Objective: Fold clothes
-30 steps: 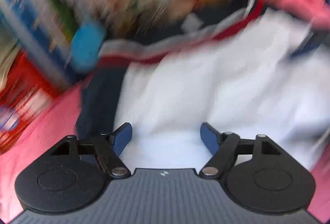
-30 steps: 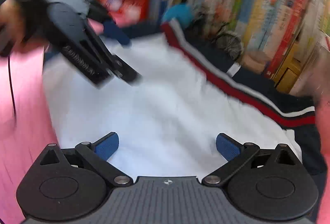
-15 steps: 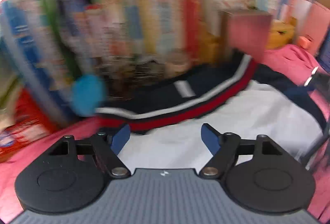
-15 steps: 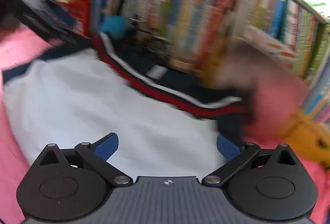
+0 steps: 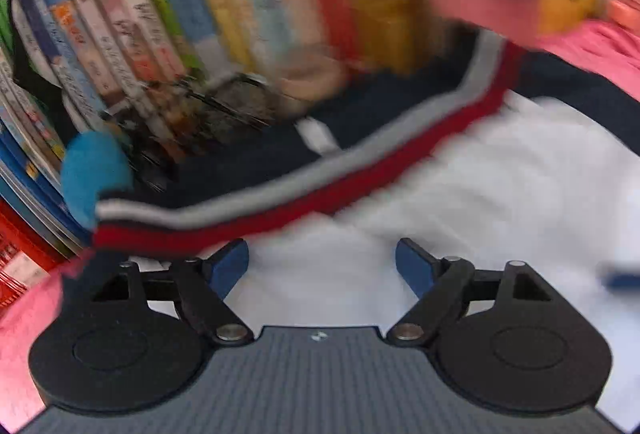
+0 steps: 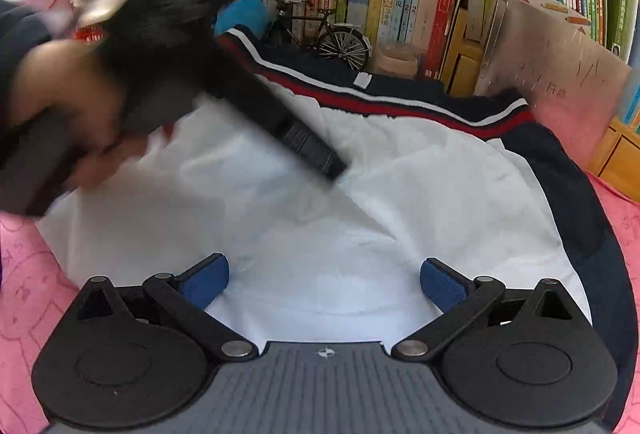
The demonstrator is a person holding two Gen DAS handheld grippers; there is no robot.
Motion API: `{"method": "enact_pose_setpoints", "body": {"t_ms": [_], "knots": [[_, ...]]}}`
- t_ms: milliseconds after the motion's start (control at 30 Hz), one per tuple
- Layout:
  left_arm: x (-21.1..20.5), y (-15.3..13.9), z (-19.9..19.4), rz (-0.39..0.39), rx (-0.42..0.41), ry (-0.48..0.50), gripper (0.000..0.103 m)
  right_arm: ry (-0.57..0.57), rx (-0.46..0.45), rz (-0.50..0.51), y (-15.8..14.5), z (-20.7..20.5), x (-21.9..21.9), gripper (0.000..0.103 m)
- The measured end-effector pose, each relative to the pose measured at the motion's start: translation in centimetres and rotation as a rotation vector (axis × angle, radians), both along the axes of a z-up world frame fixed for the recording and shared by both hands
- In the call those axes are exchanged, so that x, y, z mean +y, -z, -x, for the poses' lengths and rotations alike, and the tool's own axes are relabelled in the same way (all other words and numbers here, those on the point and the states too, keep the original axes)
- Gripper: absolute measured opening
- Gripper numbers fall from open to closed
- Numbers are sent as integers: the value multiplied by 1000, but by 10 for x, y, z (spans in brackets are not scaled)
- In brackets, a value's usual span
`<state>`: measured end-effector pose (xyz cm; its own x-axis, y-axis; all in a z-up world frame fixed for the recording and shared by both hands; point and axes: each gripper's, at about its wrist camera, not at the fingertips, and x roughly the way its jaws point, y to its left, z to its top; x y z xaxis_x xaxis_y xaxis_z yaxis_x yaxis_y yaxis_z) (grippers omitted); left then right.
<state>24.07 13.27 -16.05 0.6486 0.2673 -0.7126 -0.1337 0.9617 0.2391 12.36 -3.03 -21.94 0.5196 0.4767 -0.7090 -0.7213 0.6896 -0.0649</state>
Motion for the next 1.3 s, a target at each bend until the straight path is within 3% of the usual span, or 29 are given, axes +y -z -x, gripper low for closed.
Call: {"method": "enact_pose_setpoints", "body": {"t_ms": [33, 167, 333, 400, 533, 767, 867, 967, 1133, 1167, 1200, 1300], "knots": [[6, 0, -8, 2, -7, -6, 93, 4, 3, -4, 0, 0, -1, 103], [15, 3, -29, -22, -28, -8, 93, 21, 17, -19, 1, 1, -3, 103], [24, -1, -44, 32, -16, -80, 95, 30, 46, -20, -5, -3, -5, 103], [22, -11, -41, 44, -7, -113, 85, 32, 59, -18, -8, -4, -5, 103], [10, -39, -5, 83, -38, -119, 85, 52, 82, -27, -18, -6, -12, 103], [-13, -66, 97, 74, -27, -169, 87, 200, 91, -71, -46, 15, -71, 103], [-18, -51, 141, 46, 27, -202, 88, 111, 112, -86, -48, 21, -71, 100], [-12, -23, 173, -24, 118, -259, 90, 54, 44, -18, -36, 24, -71, 99], [10, -17, 194, -53, 75, -313, 93, 263, -24, 135, -23, -10, -135, 103], [12, -18, 192, -77, 75, -318, 93, 279, -21, 119, -26, -13, -147, 103], [13, -19, 191, -95, 78, -327, 93, 285, -15, 91, -31, -15, -159, 103], [16, -24, 192, -109, 83, -362, 93, 214, -91, 129, -40, 2, -157, 100]]}}
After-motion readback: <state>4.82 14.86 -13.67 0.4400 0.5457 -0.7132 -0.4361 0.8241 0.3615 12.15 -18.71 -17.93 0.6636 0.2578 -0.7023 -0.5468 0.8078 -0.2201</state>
